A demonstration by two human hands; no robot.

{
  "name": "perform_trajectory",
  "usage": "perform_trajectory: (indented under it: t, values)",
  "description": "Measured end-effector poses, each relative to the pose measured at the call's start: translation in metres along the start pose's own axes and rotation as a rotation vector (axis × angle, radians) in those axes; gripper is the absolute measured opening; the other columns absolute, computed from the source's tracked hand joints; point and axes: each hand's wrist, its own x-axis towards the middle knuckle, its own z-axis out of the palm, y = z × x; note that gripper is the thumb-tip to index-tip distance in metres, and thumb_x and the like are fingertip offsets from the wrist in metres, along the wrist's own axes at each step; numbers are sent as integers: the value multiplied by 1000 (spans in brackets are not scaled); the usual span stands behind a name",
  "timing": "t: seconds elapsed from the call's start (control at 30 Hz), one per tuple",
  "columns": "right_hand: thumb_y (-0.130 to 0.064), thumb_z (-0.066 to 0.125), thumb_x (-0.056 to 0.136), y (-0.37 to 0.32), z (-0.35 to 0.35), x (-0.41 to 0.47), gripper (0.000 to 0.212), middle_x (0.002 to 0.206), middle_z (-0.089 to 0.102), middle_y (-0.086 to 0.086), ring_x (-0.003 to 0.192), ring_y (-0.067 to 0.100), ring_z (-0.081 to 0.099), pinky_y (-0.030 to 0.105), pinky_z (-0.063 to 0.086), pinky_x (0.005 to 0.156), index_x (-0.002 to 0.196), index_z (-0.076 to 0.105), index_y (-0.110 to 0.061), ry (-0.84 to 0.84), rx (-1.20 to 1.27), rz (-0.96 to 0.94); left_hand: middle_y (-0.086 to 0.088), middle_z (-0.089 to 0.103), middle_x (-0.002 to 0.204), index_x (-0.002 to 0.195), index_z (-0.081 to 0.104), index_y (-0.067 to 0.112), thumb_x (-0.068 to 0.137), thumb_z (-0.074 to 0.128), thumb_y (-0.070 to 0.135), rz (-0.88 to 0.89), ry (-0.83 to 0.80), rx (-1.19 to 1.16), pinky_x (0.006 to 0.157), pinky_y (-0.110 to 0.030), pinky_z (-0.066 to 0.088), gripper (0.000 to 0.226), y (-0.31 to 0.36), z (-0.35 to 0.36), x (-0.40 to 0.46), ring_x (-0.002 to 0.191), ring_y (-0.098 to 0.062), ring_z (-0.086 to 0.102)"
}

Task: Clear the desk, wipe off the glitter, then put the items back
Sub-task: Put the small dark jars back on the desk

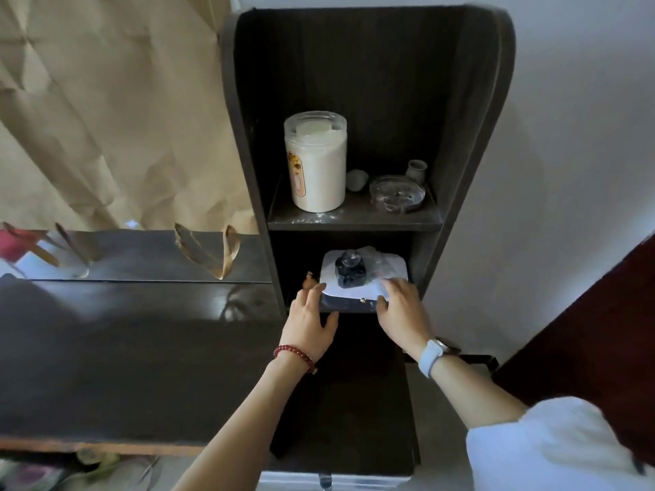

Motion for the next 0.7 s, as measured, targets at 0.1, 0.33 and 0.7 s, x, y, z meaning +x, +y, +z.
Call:
perform_trajectory:
  t: [0.1, 0.33, 0.7]
  values:
    - [-16, 51, 87, 9, 14, 35, 45, 139, 40, 14, 128, 33, 33, 40, 37, 103, 130, 42, -7, -42, -102, -11, -13, 32, 142, 137, 28, 8, 83, 60, 18, 1, -8, 20, 110, -38, 28, 63, 12, 14, 38, 131, -29, 29]
    - [-21, 50, 88, 23, 35, 59, 43, 140, 40, 14, 126, 33, 34, 42, 34, 104, 129, 44, -9, -44, -241, 15, -6, 22, 150, 142, 12, 18, 79, 63, 30, -83, -129, 215, 110, -52, 21, 83, 12, 39, 96, 133, -30, 25]
    - [-24, 54, 79, 30, 31, -12, 32, 111, 56, 7, 105, 25, 46, 15, 25, 87, 109, 57, -12, 121, 129, 38, -15, 49, 119, 119, 51, 9, 66, 77, 22, -19, 47, -54, 104, -38, 32, 60, -4, 36, 49, 115, -31, 45]
